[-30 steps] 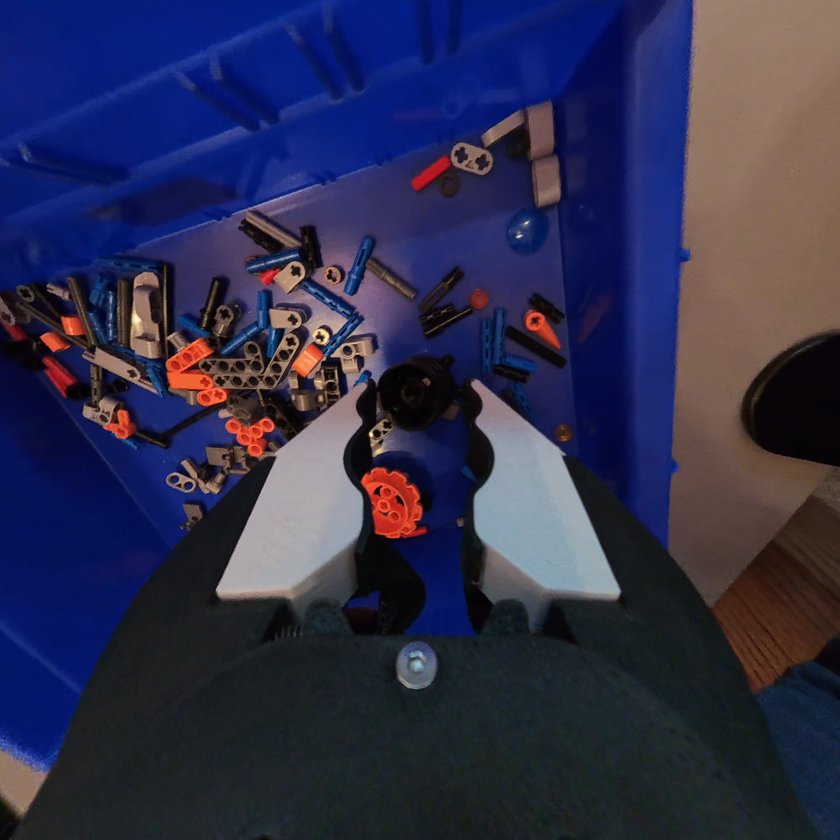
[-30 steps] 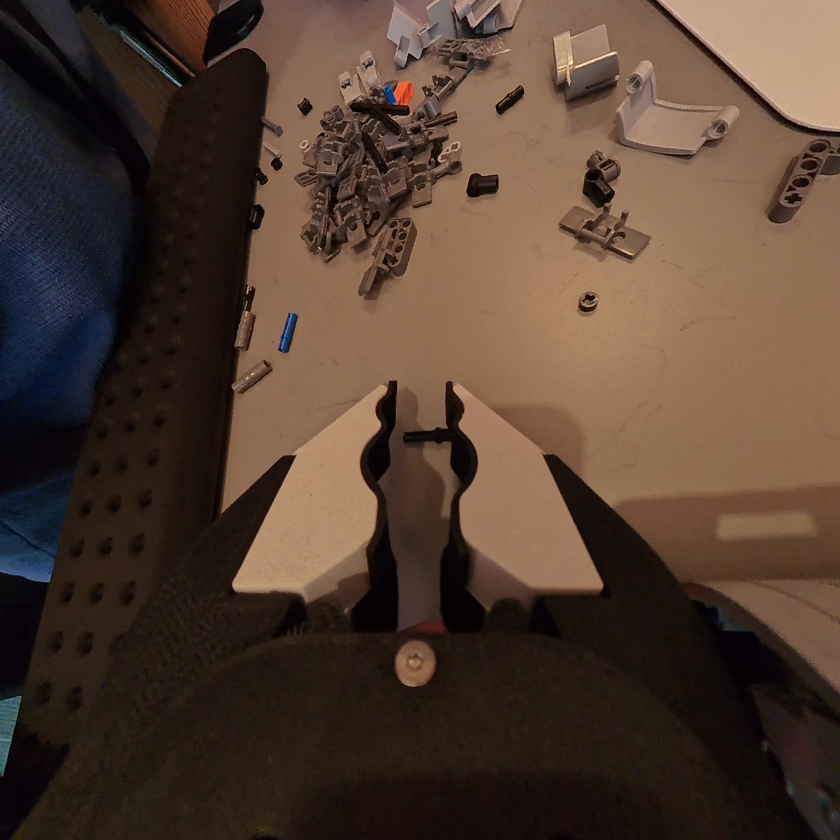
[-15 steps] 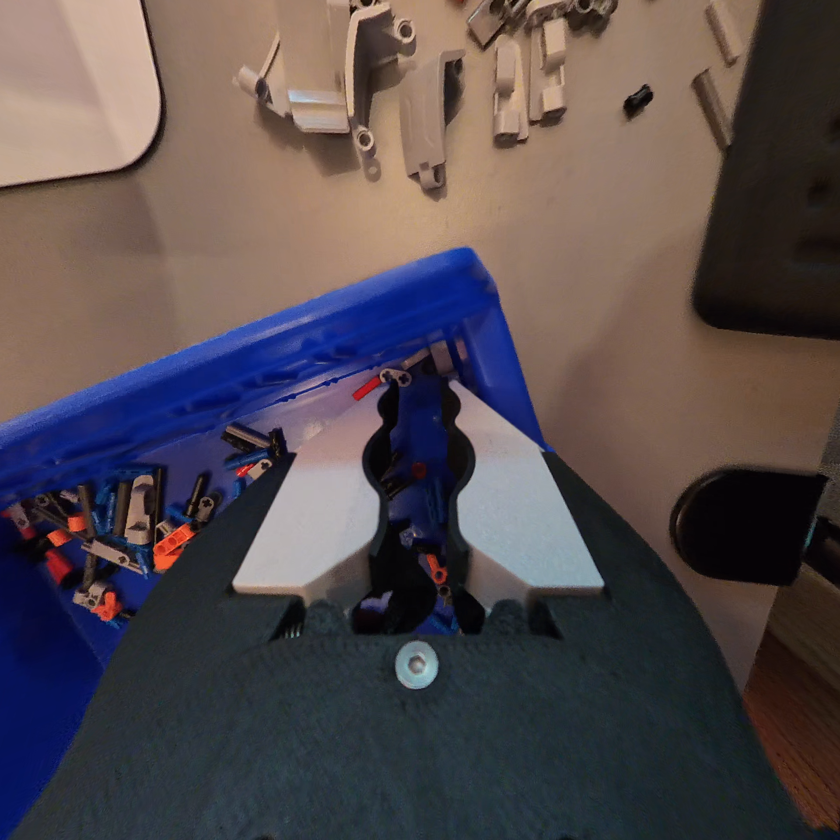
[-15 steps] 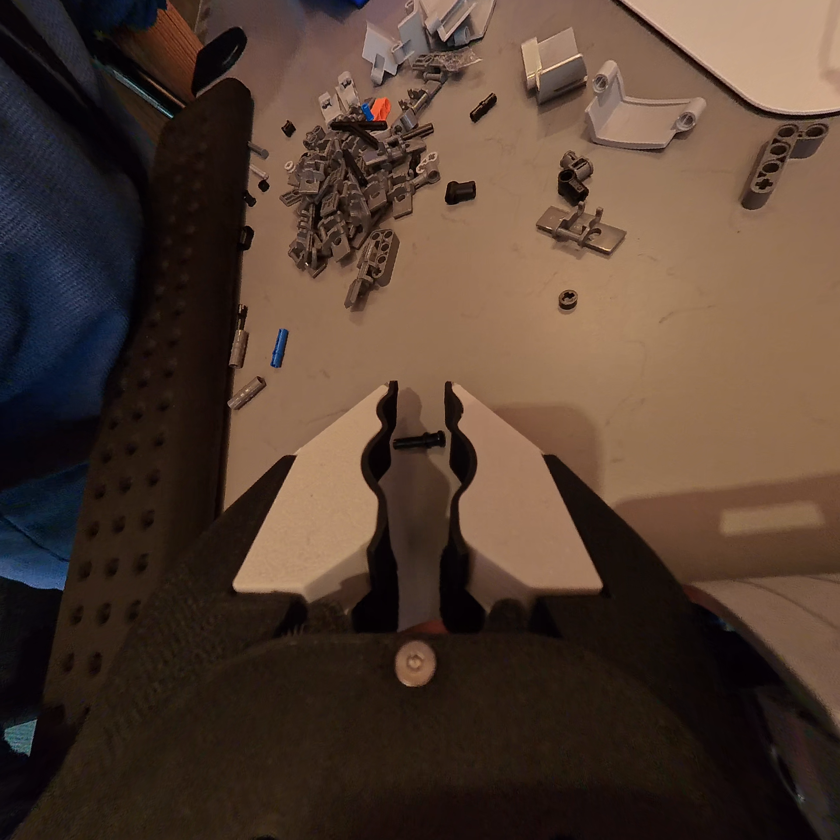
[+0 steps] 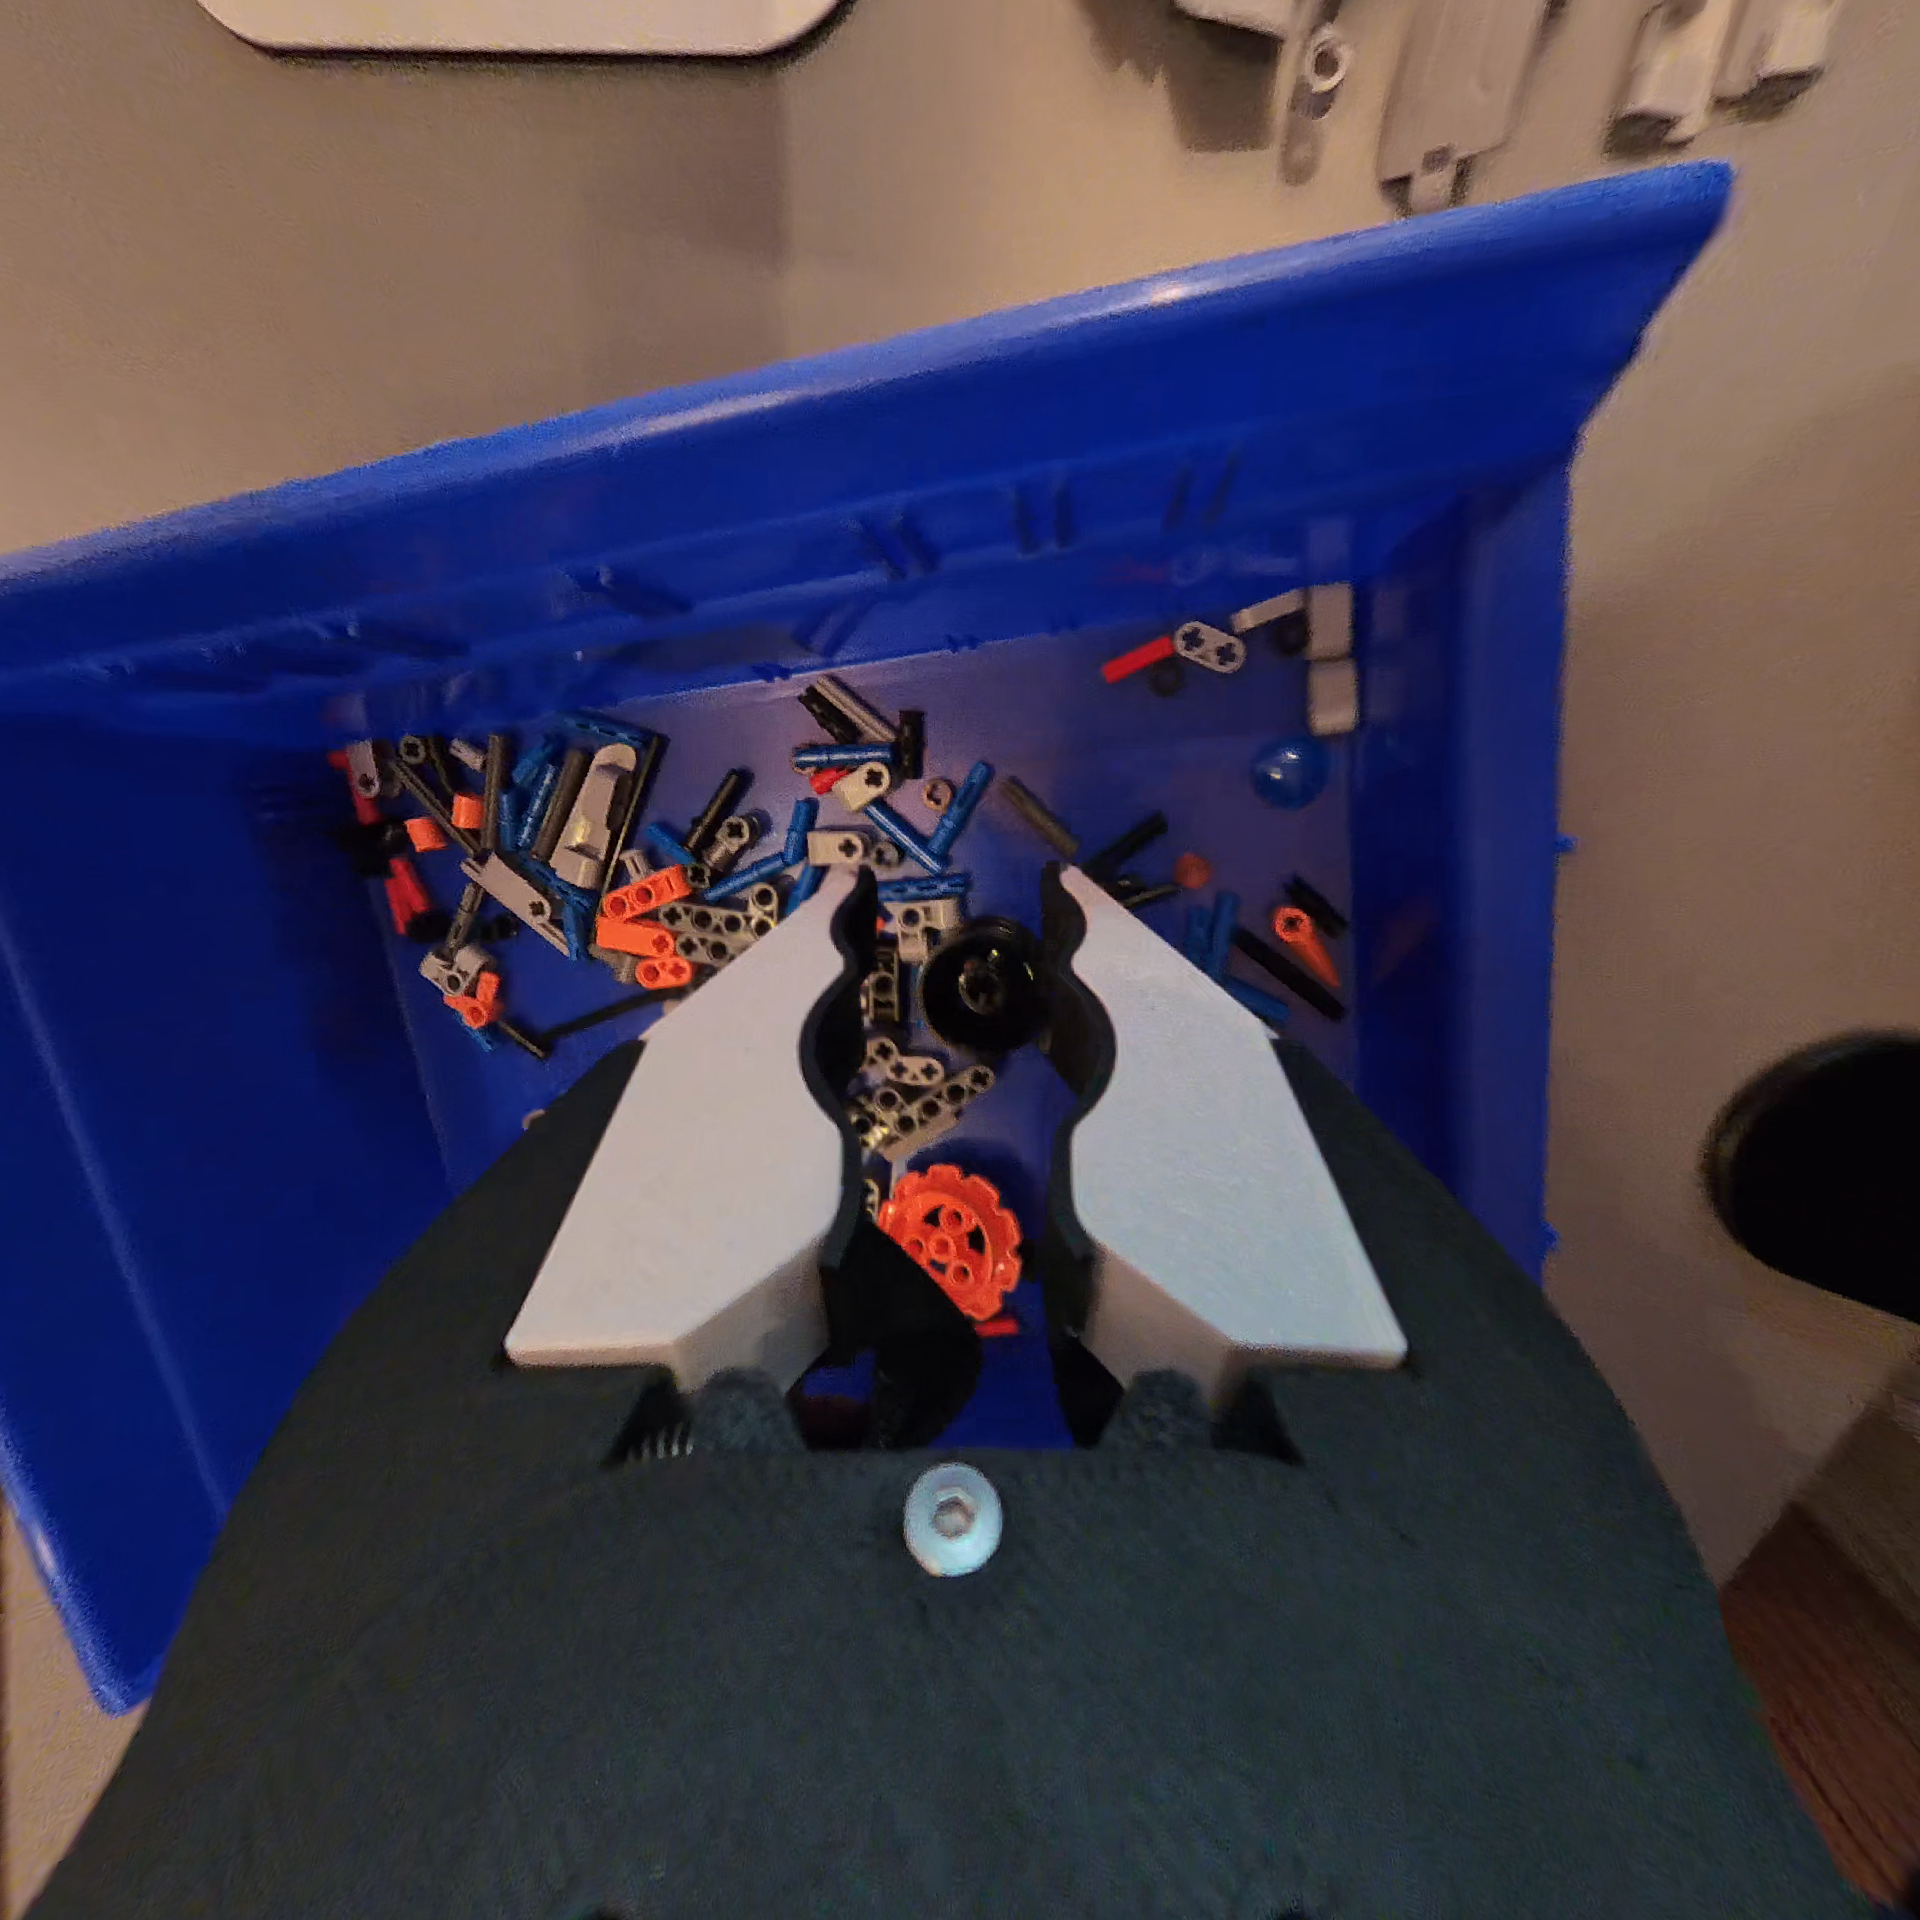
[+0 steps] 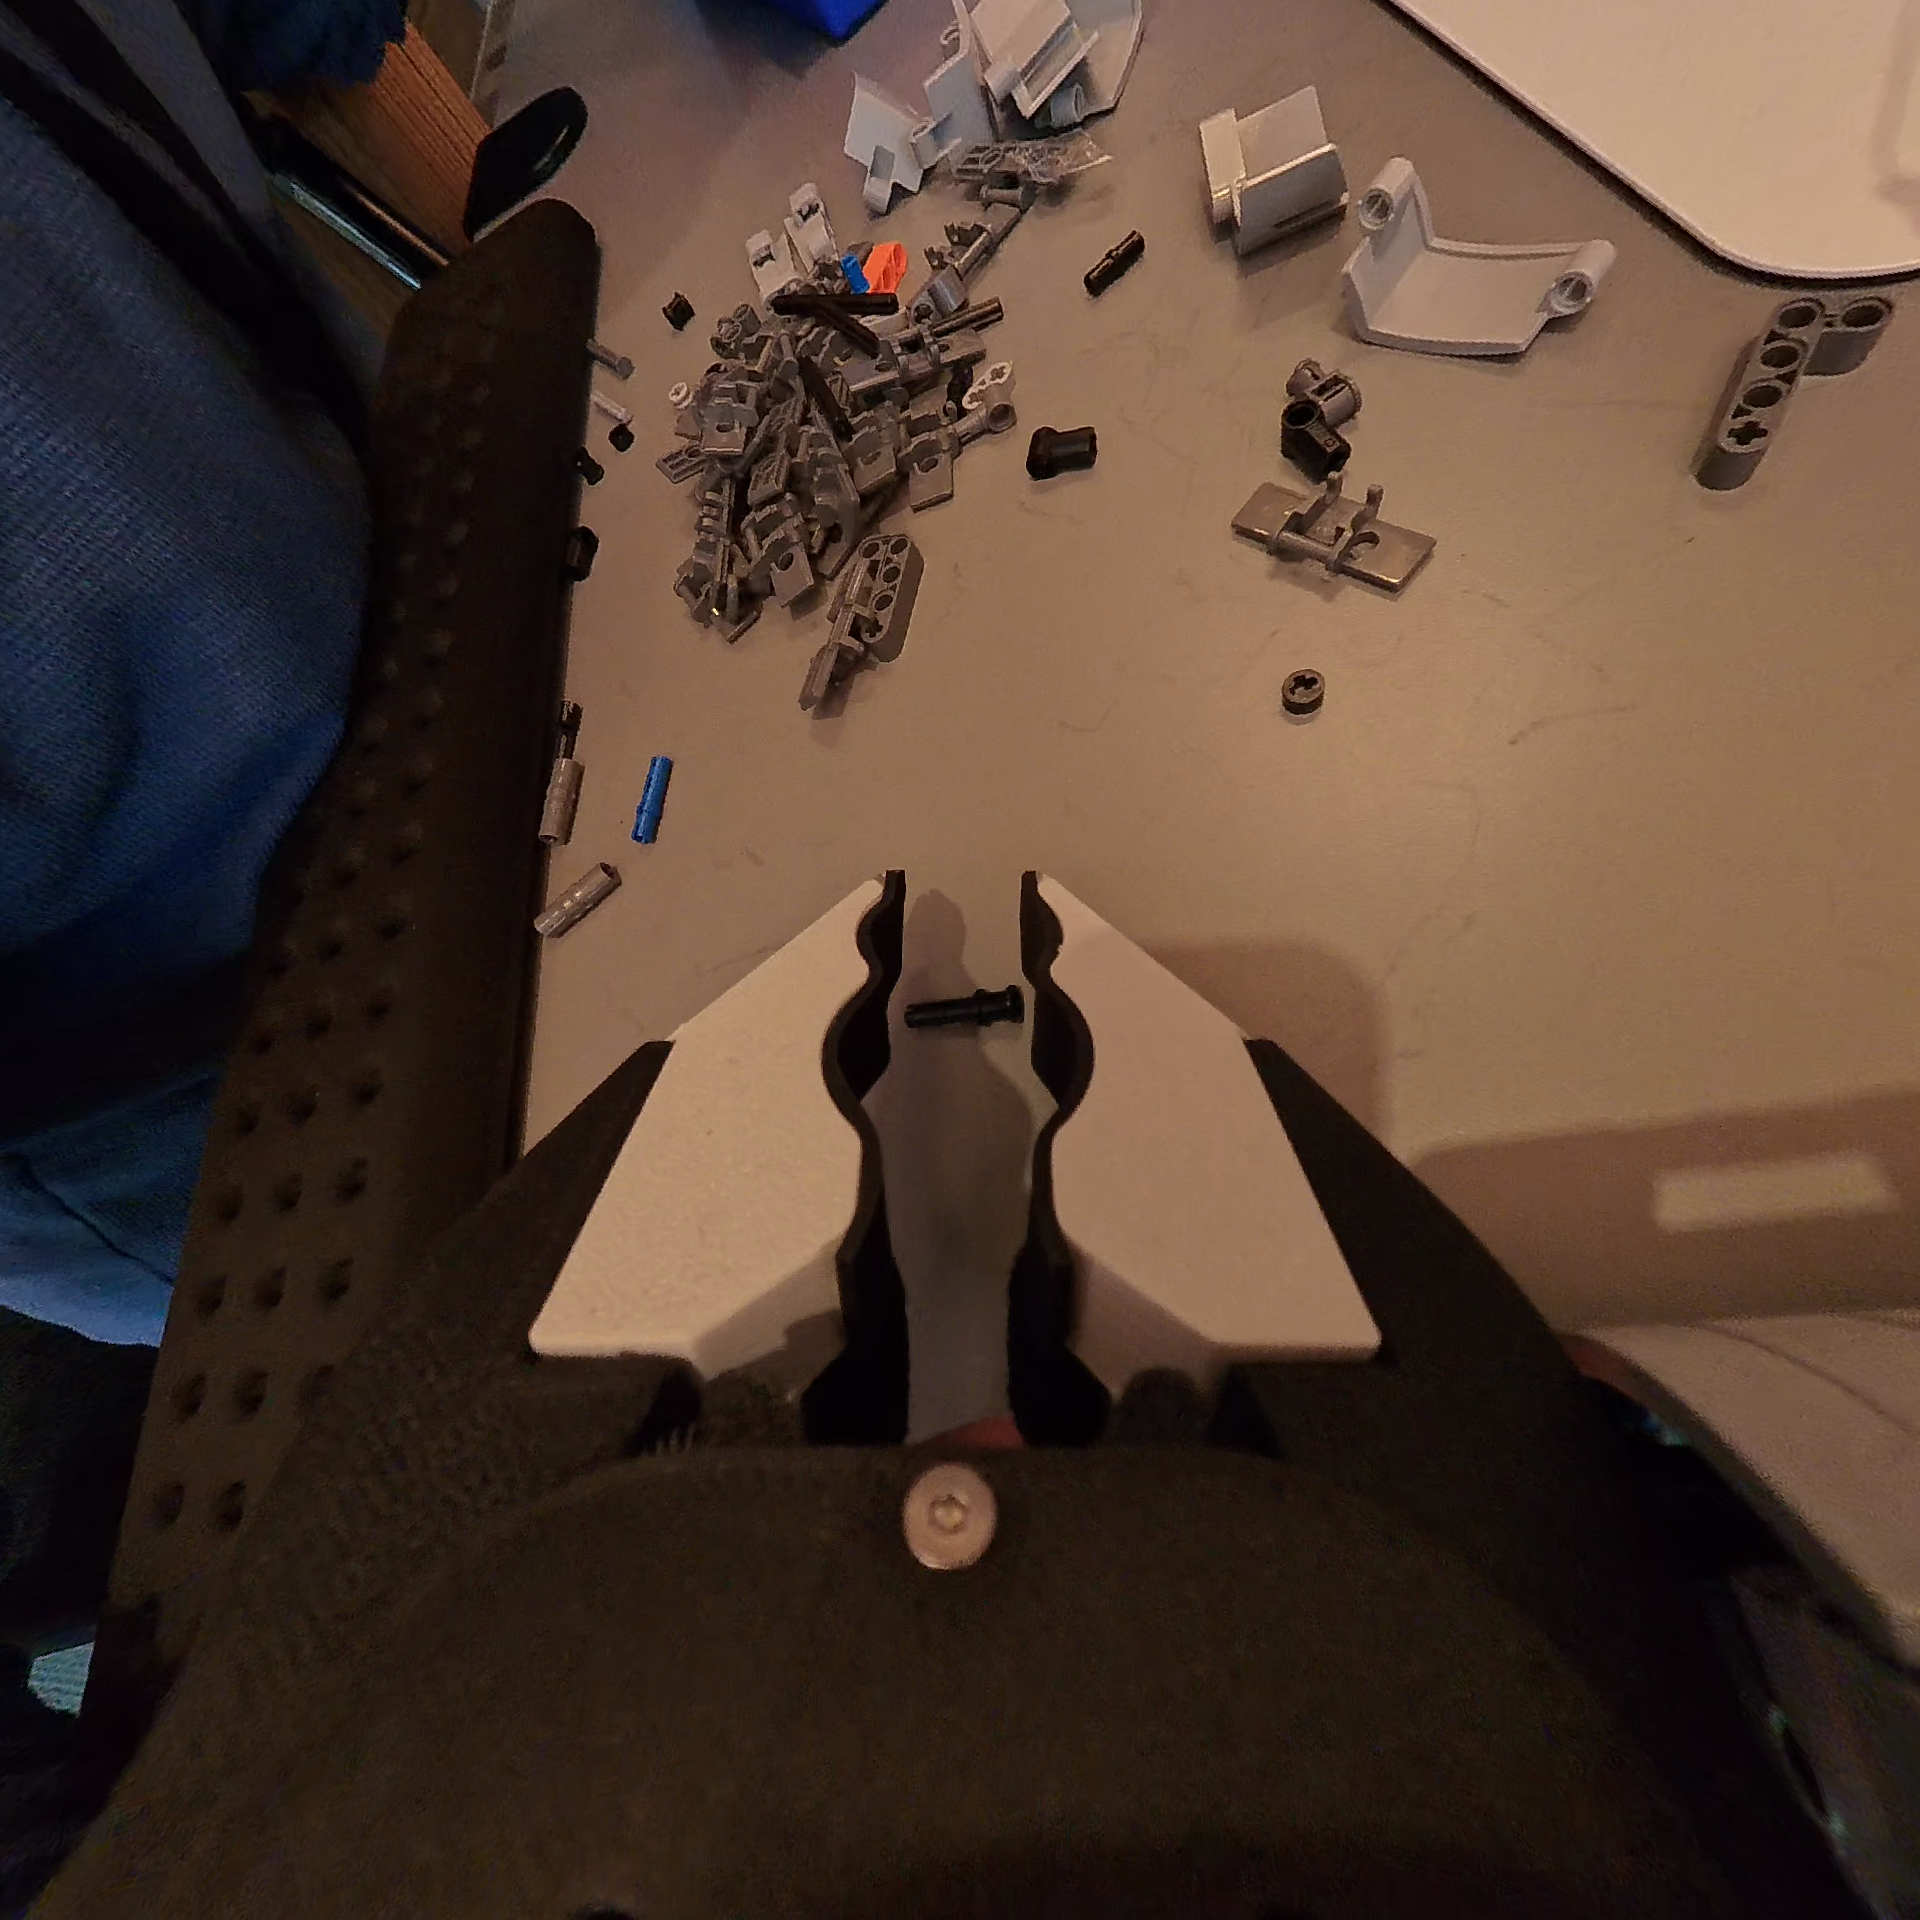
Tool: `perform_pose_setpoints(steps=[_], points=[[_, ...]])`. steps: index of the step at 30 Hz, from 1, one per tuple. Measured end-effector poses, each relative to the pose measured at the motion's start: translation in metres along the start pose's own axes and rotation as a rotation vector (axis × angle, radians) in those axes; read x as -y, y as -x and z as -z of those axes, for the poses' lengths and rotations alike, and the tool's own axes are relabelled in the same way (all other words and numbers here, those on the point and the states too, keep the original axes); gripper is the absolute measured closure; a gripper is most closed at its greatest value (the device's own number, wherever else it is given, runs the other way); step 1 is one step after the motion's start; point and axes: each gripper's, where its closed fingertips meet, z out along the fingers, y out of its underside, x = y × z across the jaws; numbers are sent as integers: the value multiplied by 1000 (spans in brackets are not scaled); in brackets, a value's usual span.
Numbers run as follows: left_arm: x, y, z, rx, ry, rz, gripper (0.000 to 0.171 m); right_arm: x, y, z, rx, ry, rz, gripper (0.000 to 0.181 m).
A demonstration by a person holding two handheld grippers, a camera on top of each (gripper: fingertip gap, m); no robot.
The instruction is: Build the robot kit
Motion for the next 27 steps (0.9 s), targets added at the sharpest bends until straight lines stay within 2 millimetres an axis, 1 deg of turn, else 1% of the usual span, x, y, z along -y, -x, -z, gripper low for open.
perform_pose_setpoints(steps=[1, 3, 4, 6, 8, 10, 13, 17, 21, 27], points=[[-1, 1, 5, -12, -12, 8, 140, 0, 0, 0, 1, 0, -2, 161], [-7, 12, 14, 25, -17, 30, 142, 0, 0, 0, -1, 0, -2, 161], [-13, 17, 18, 44, -3, 42, 142, 0, 0, 0, -2, 0, -3, 161], [-25, 18, 24, 34, 29, 59, 142, 0, -1, 0, -1, 1, -4, 161], [-36, 22, 26, 55, 75, 45, 144, 0, 0, 0, 4, 0, -6, 161], [-44, 20, 27, 49, 115, 38, 144, 0, 0, 0, 8, -1, -7, 161], [-49, 18, 31, 41, 143, 25, 145, 0, 1, 0, 8, -1, -3, 161], [-58, 7, 34, -9, 208, -14, 142, 0, 1, 0, 9, 1, 1, 160], [-63, -4, 31, -63, 268, -40, 140, 0, 1, 0, 8, 2, 4, 160], [-72, -15, 27, -117, 326, -102, 131, 0, 2, 0, 12, 2, 2, 160]])
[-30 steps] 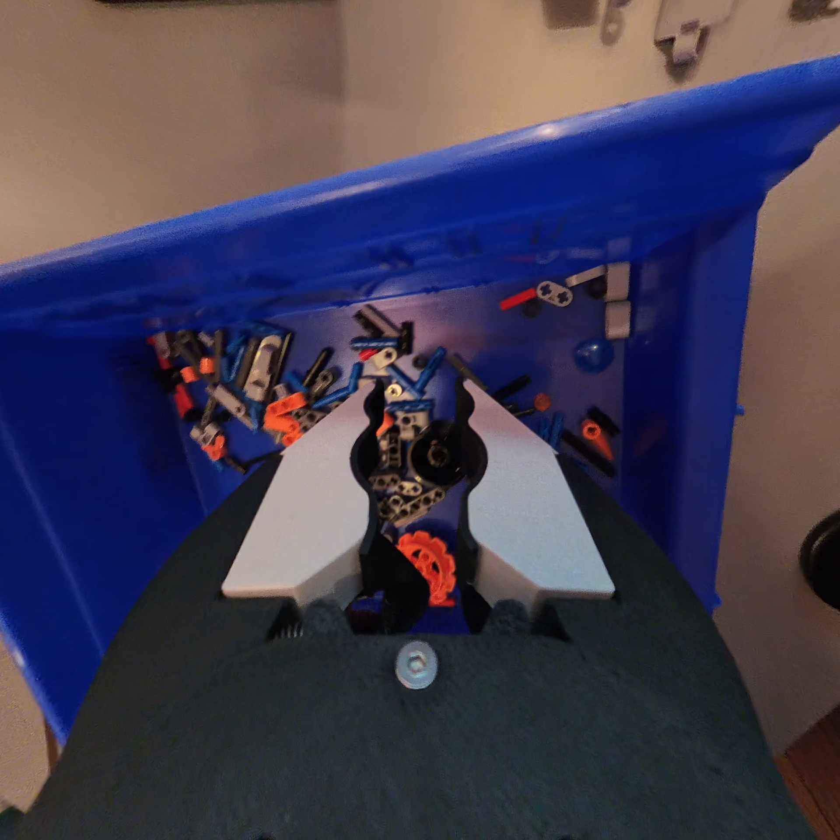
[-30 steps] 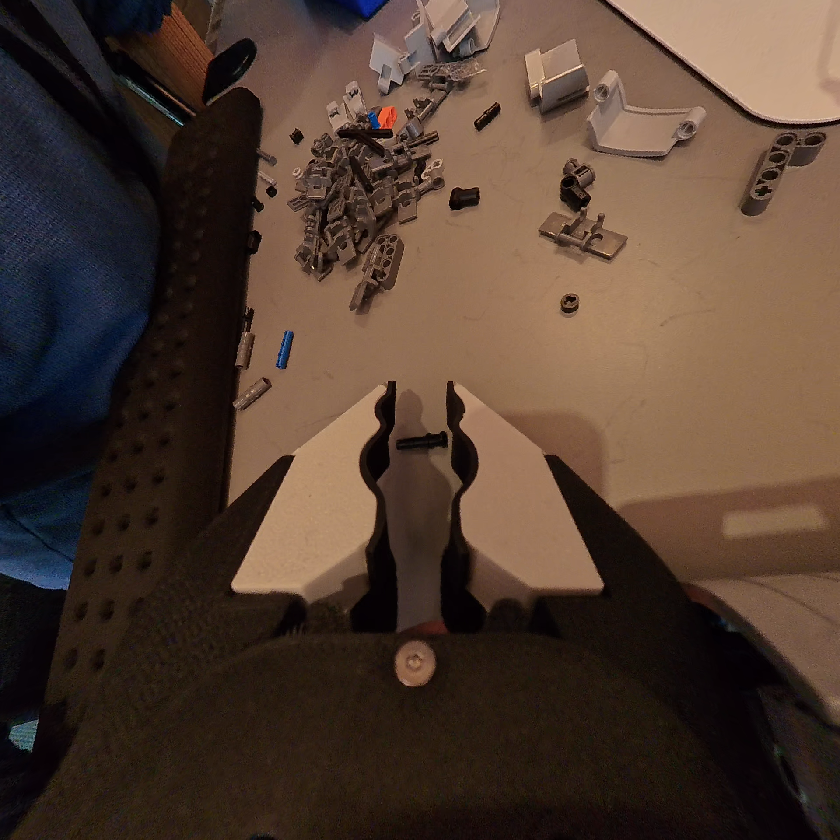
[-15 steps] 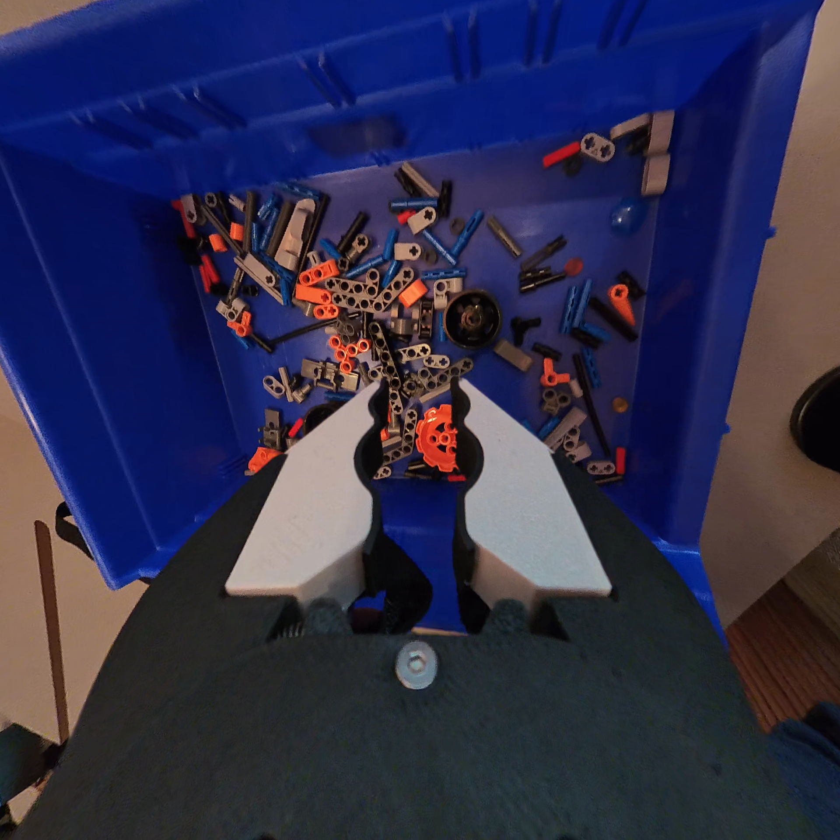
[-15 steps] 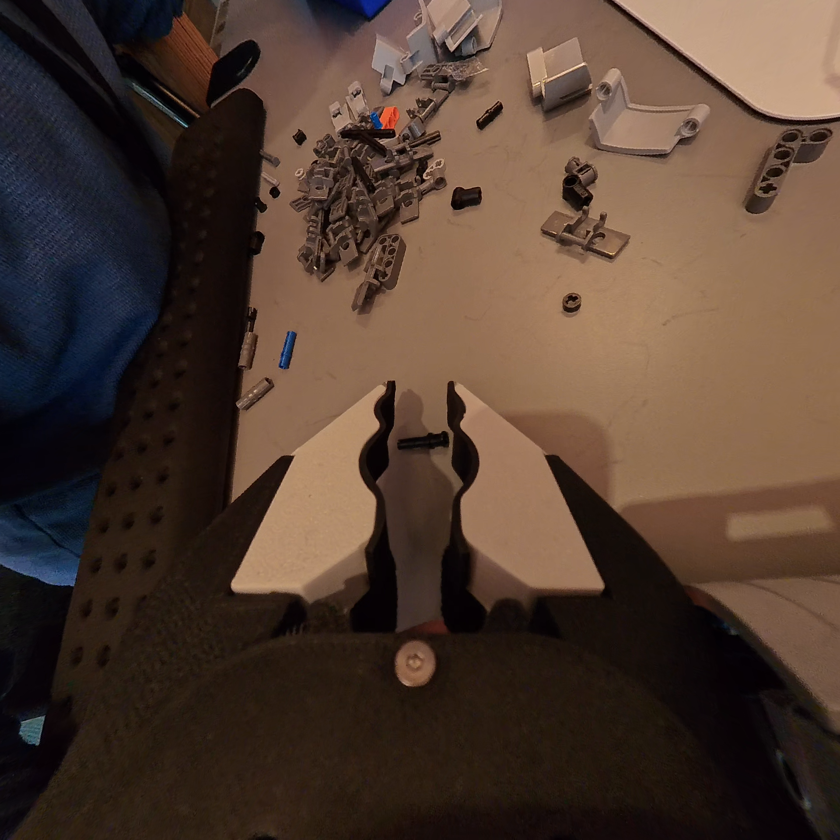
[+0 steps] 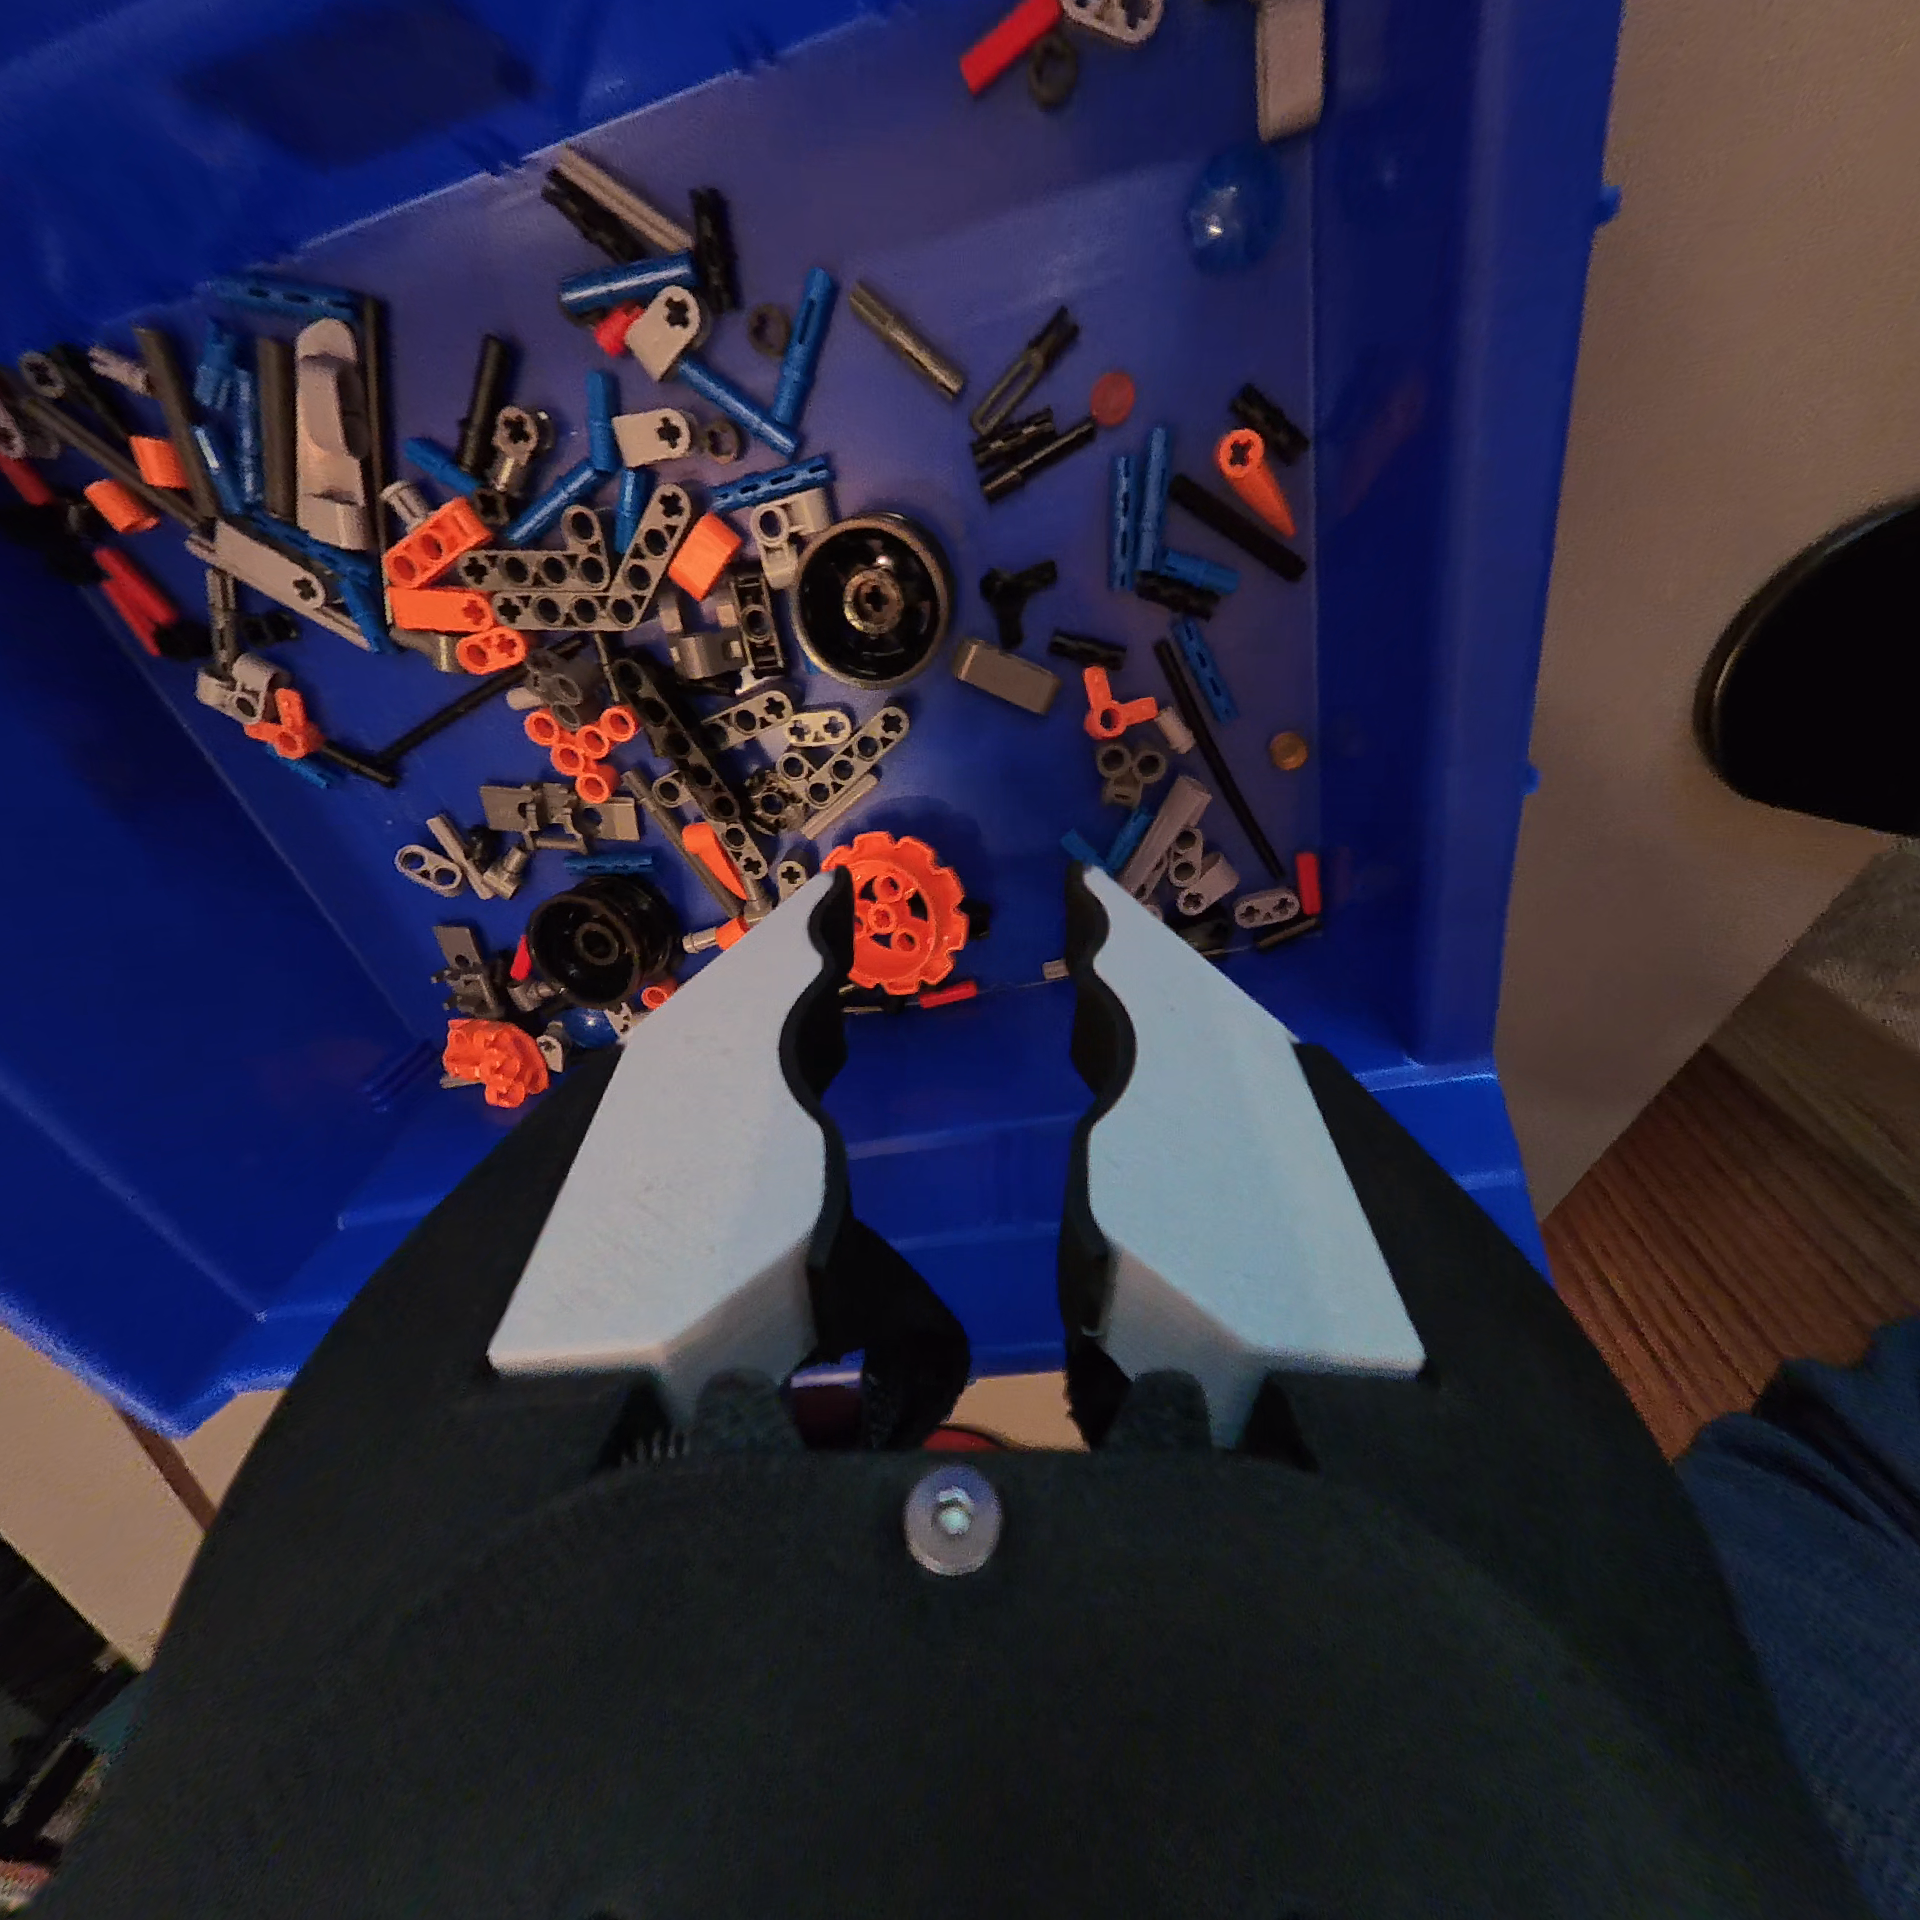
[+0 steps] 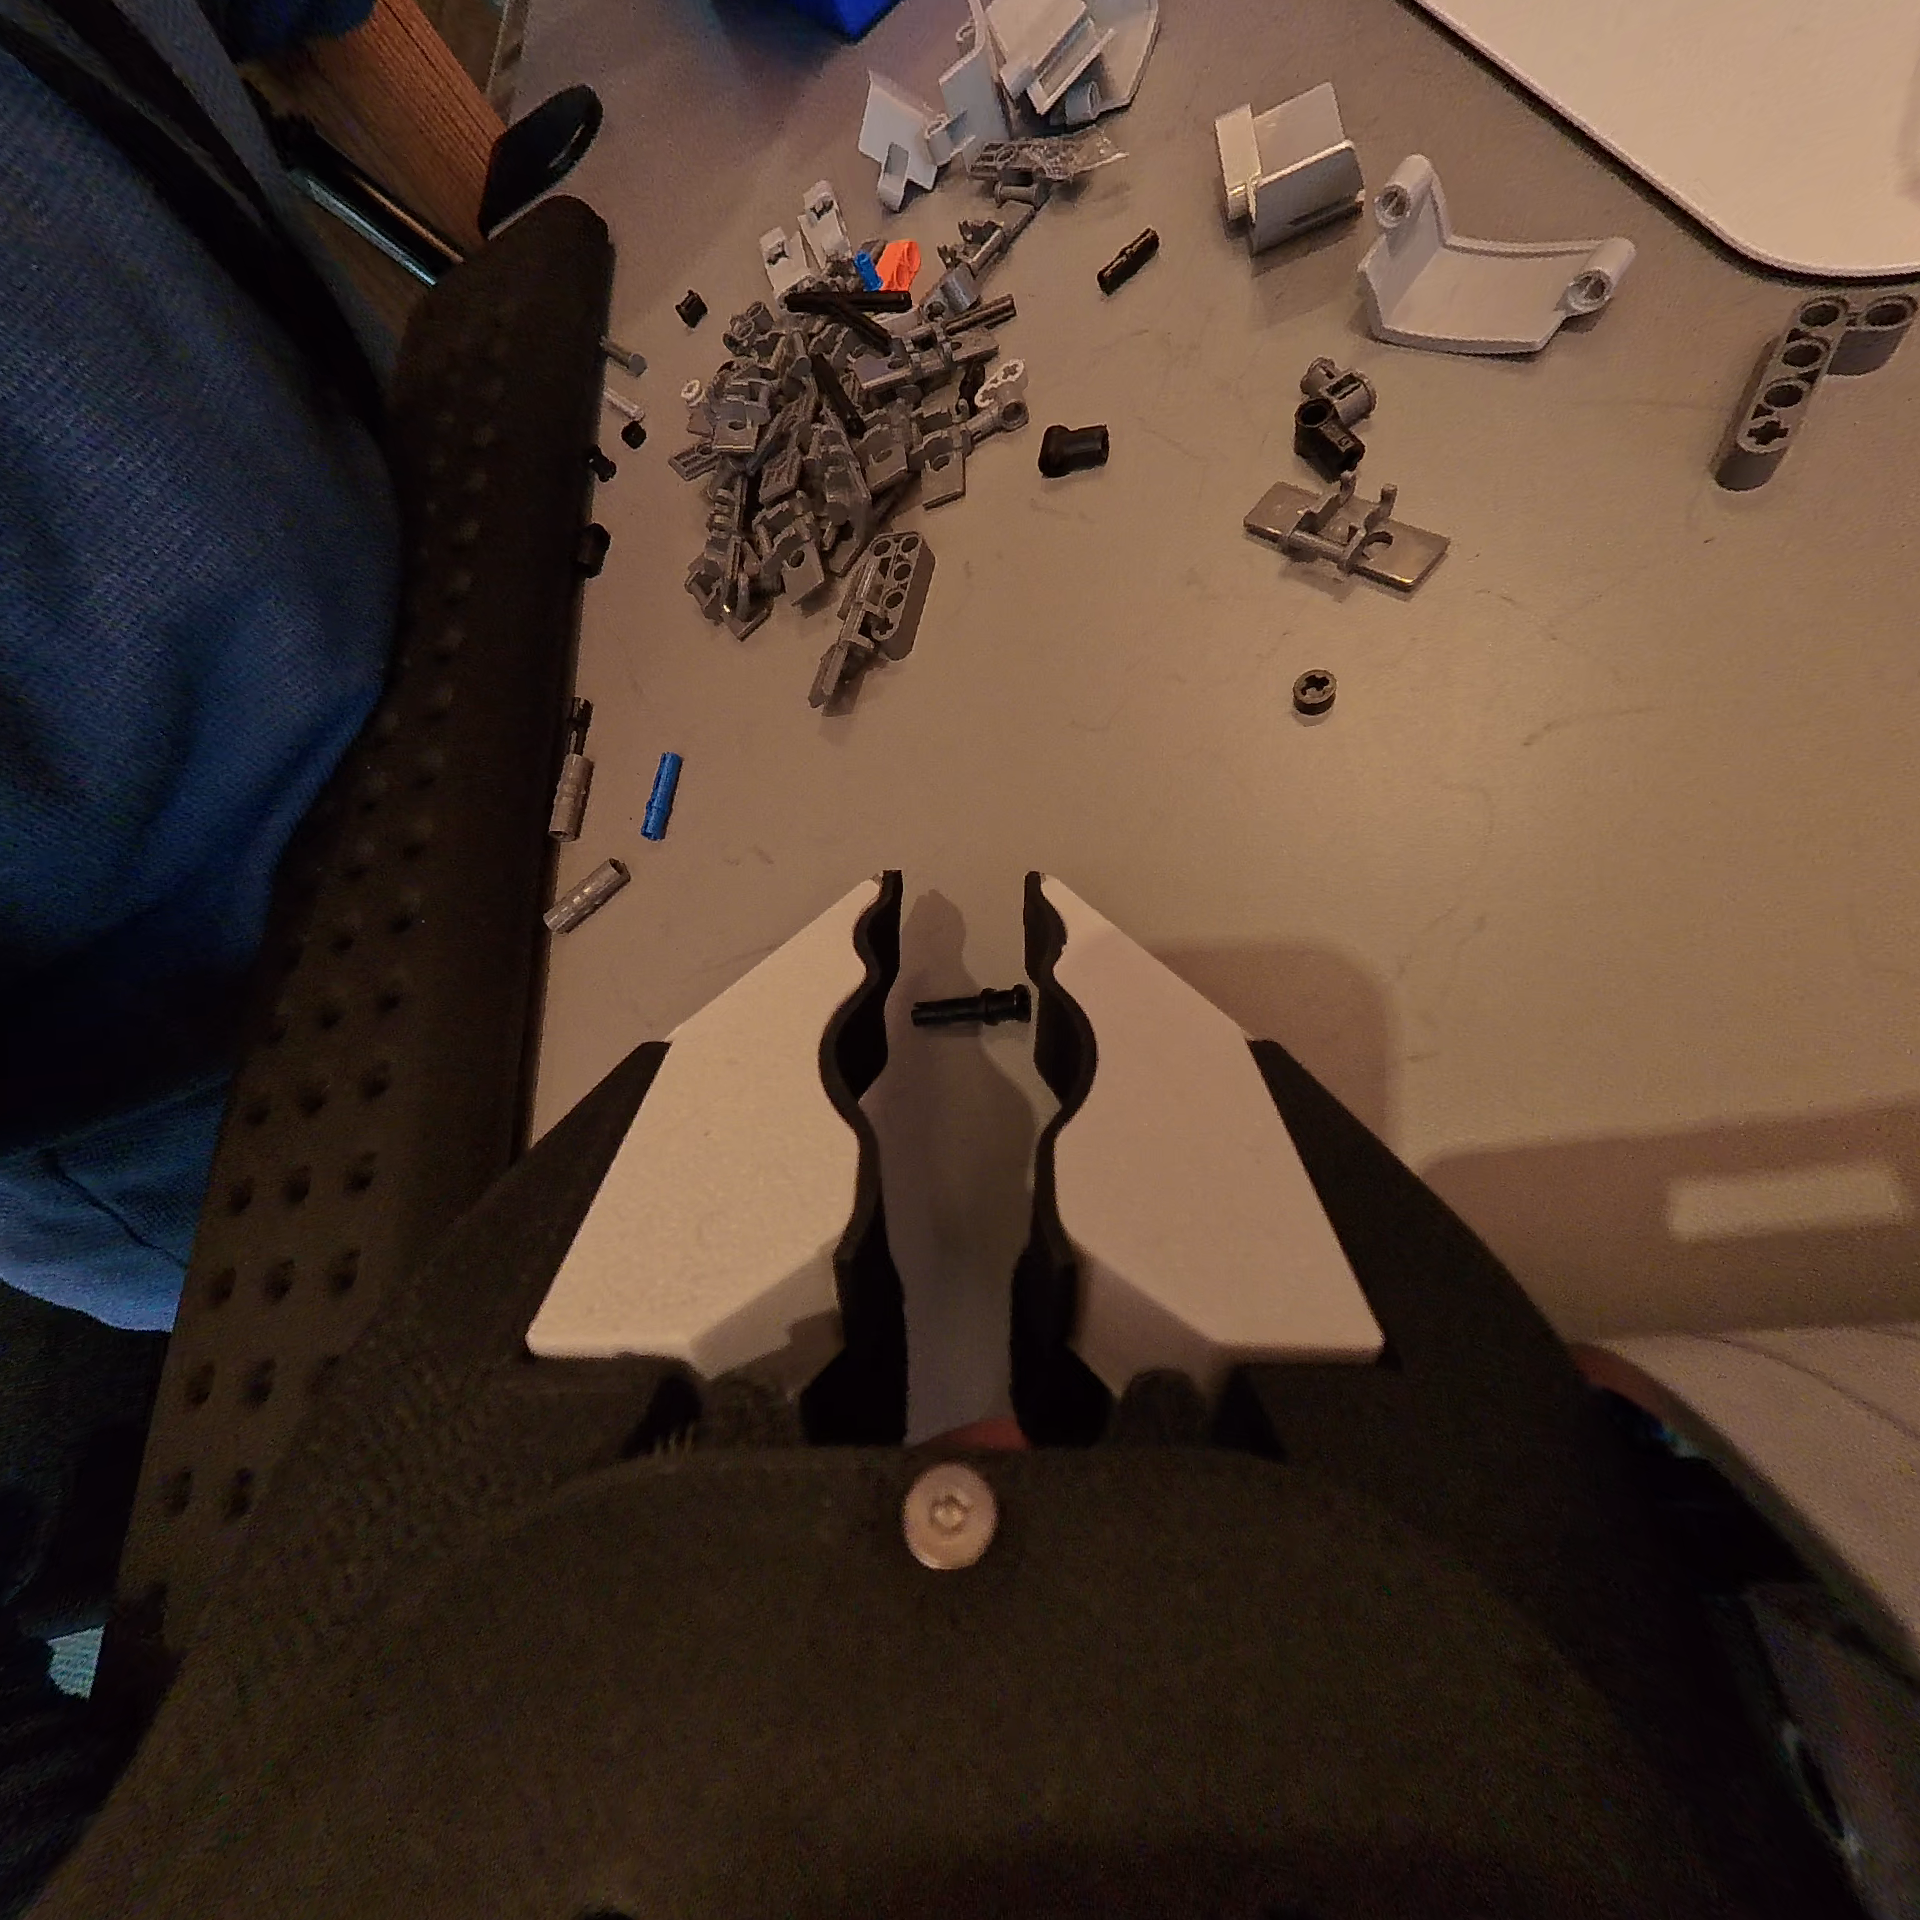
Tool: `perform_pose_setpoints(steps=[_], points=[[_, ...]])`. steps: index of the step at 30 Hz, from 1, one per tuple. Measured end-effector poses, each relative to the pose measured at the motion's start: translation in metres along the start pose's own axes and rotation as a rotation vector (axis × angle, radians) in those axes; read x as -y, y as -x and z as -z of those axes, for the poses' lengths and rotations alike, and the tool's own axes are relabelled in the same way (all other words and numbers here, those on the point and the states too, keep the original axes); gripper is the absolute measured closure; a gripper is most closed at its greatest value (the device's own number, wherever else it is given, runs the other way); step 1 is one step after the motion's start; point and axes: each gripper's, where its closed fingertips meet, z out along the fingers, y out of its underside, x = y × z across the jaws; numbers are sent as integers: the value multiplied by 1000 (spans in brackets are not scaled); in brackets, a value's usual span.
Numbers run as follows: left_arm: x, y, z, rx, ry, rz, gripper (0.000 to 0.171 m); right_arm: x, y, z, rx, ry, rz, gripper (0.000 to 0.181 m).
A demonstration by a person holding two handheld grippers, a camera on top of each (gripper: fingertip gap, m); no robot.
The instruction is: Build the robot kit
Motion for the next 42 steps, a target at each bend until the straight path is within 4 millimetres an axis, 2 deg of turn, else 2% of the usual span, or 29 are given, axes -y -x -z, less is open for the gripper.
perform_pose_setpoints(steps=[5, 12, 19, 24, 26, 32, 39, 42], points=[[-1, 6, -4, 32, 34, -15, 124, 0, 0, 0, 1, 1, 2, 160], [-17, 12, -13, 33, 113, 13, 128, 0, 1, 0, 5, 2, 5, 159], [-23, 3, -28, -27, 178, 1, 131, 0, 2, 0, 8, 1, 9, 159], [-35, 14, -37, 13, 286, 16, 131, 0, 2, 0, 9, 0, 12, 159], [-35, 19, -37, 37, 290, 7, 142, 0, 3, 0, 10, 1, 13, 159], [-36, 24, -34, 24, 271, 24, 147, 0, 3, 1, 13, 0, 16, 159], [-29, 55, -10, 95, 145, 89, 147, 0, 3, 1, 16, 0, 17, 159], [-15, 73, -1, 140, 55, 103, 147, -1, 4, 1, 17, 0, 16, 158]])
